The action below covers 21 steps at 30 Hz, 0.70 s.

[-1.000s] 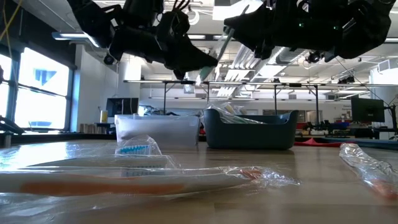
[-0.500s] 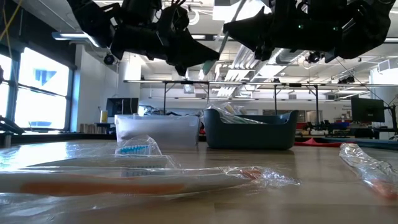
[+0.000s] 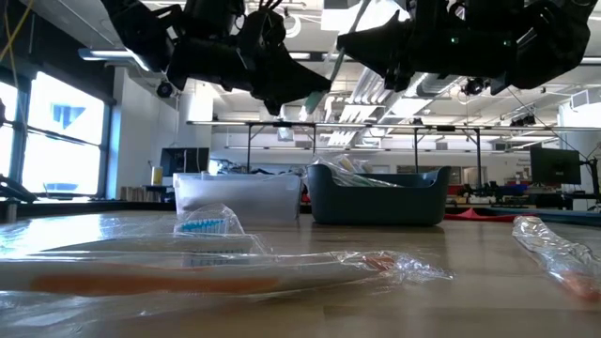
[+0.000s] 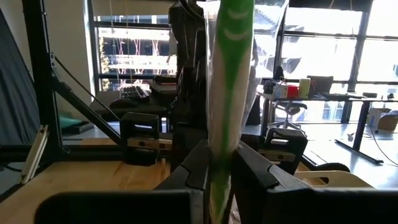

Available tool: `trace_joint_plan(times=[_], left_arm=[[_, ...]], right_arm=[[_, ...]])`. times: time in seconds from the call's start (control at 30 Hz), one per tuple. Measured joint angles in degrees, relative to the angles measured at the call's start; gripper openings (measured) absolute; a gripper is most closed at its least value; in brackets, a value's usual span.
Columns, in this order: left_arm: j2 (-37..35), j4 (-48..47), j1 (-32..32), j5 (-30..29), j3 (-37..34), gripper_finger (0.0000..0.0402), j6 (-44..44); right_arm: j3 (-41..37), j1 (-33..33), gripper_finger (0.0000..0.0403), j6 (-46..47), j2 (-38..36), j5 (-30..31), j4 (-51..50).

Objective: Pick & Place Toothbrushes
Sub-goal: Put the green toothbrush into the green bin

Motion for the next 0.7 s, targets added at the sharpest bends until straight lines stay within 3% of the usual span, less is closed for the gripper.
trace_joint_plan(times=[0.37, 0.7], left_arm=[[0.00, -0.33, 0.02, -1.57, 0.00, 0.0142, -0.05], [0.00, -0.18, 0.02, -1.48, 0.00, 0.0156, -0.05]], right_arm=[[-0.02, 0.00, 0.0035, 0.00, 0.00, -0.02, -0.06], [-0.02, 0.00, 0.0035, 0.00, 0.00, 0.13, -0.24]])
